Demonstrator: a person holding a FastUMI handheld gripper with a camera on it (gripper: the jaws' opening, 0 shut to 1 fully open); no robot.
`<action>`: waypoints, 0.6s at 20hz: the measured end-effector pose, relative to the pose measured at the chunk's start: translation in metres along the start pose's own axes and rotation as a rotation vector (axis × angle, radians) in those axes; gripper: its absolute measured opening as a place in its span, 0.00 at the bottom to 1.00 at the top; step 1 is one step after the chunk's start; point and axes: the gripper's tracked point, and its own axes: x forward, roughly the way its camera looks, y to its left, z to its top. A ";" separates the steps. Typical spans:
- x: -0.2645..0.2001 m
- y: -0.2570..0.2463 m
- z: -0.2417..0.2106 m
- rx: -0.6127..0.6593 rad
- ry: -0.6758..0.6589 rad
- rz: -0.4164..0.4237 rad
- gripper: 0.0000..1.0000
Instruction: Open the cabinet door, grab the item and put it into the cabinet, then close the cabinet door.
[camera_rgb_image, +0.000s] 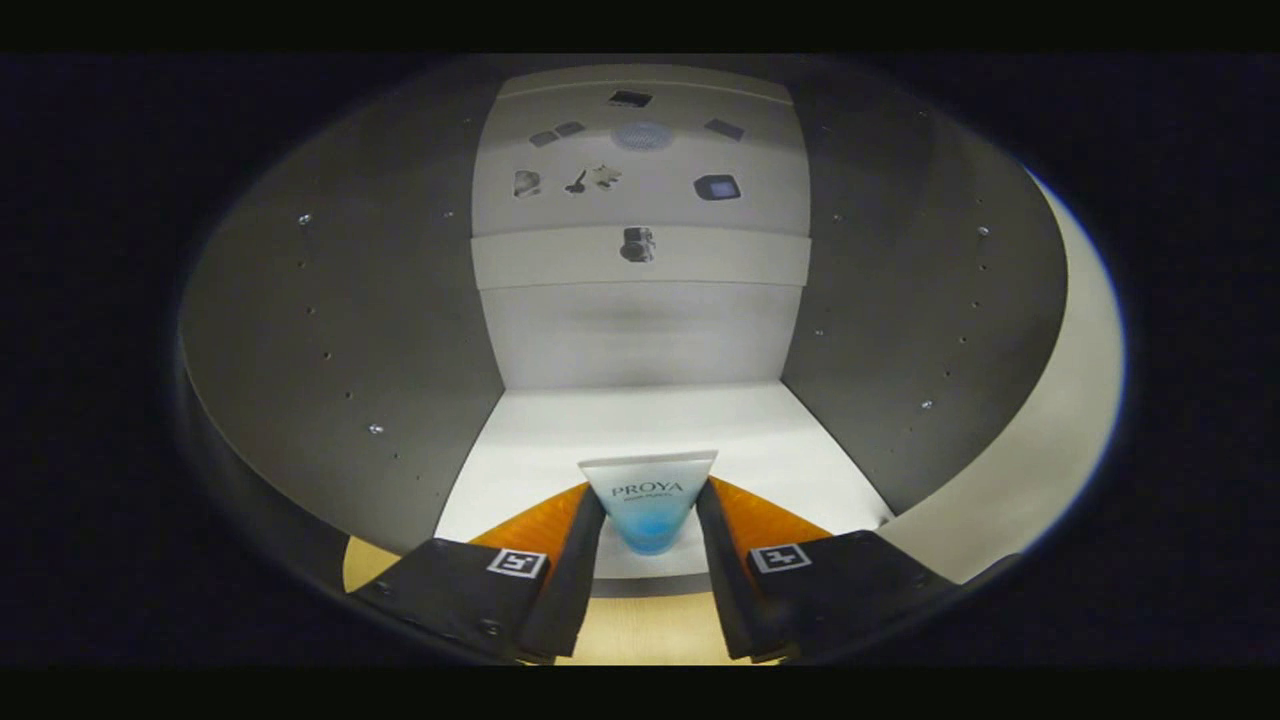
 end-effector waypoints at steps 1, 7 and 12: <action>-0.001 -0.001 0.002 0.001 -0.007 -0.003 0.64; -0.032 0.000 0.009 0.012 -0.087 -0.007 0.98; -0.105 0.009 0.004 0.019 -0.206 0.002 0.99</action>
